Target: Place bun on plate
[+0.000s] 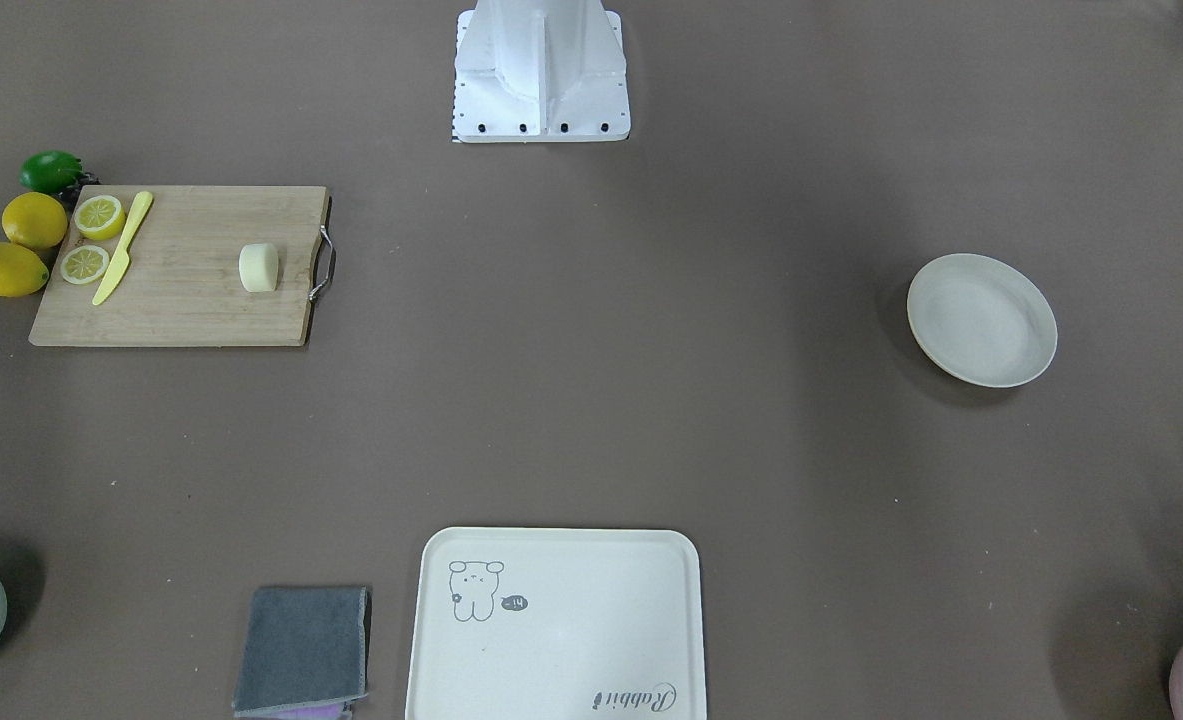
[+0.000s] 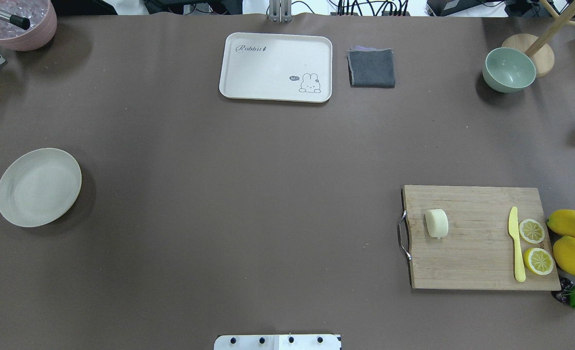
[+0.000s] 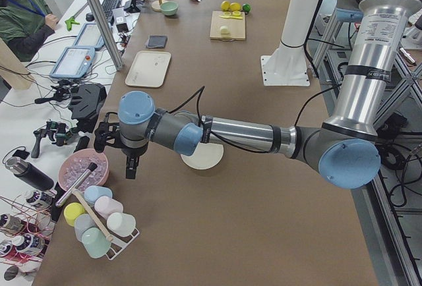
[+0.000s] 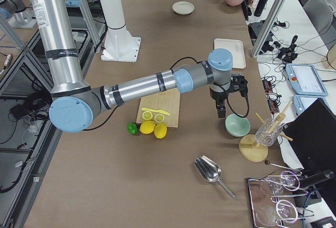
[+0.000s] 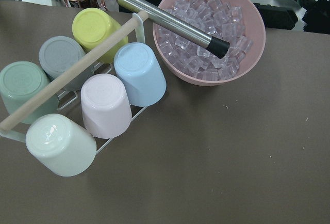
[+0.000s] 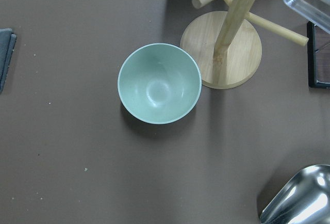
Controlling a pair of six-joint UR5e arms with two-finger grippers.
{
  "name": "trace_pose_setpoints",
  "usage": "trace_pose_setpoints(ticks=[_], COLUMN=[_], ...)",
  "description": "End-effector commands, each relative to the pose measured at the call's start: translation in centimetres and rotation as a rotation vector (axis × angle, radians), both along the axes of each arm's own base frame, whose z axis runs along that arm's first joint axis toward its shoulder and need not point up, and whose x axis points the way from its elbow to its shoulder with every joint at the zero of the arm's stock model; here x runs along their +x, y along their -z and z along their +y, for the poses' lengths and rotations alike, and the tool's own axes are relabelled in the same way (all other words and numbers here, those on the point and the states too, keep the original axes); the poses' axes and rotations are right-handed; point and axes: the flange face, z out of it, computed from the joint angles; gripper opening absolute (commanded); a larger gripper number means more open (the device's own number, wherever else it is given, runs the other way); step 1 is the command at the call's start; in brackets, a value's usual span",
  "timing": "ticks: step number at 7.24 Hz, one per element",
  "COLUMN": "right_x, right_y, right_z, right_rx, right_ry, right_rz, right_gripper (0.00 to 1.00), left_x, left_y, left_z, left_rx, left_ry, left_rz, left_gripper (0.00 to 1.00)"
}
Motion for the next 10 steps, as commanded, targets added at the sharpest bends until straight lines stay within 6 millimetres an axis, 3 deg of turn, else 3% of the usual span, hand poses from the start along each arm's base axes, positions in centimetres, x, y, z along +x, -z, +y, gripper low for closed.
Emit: trace_pose_setpoints(ticks=[1, 6, 7, 8, 10], right_x=[0.0, 0.1, 0.1, 0.2, 0.2], right_y=[0.4, 0.6, 0.5, 0.5, 0.8], right_z=[0.0, -0.1, 0.0, 0.0, 0.1], right_rx=[0.006, 0.009, 0.006, 0.006, 0.010], right_ry=[-0.001, -0.008, -0.008, -0.010, -0.009], right_rz=[-0.002, -0.002, -0.002, -0.002, -0.007], right_gripper=[1.00, 1.00, 1.00, 1.00, 1.00], left_x=[0.0, 0.6, 1.5, 2.7, 4.3], left_y=[0.5, -0.6, -0.5, -1.6, 0.1], left_z=[0.1, -0.4, -0.5, -0.1, -0.2], left_rx=[0.012, -0.053, -0.053, -0.082, -0.102], left_ry=[0.000, 0.019, 0.002, -0.016, -0.048], left_rz=[0.001, 0.018, 0.016, 0.013, 0.014], left_gripper=[0.98, 0.98, 0.98, 0.98, 0.98])
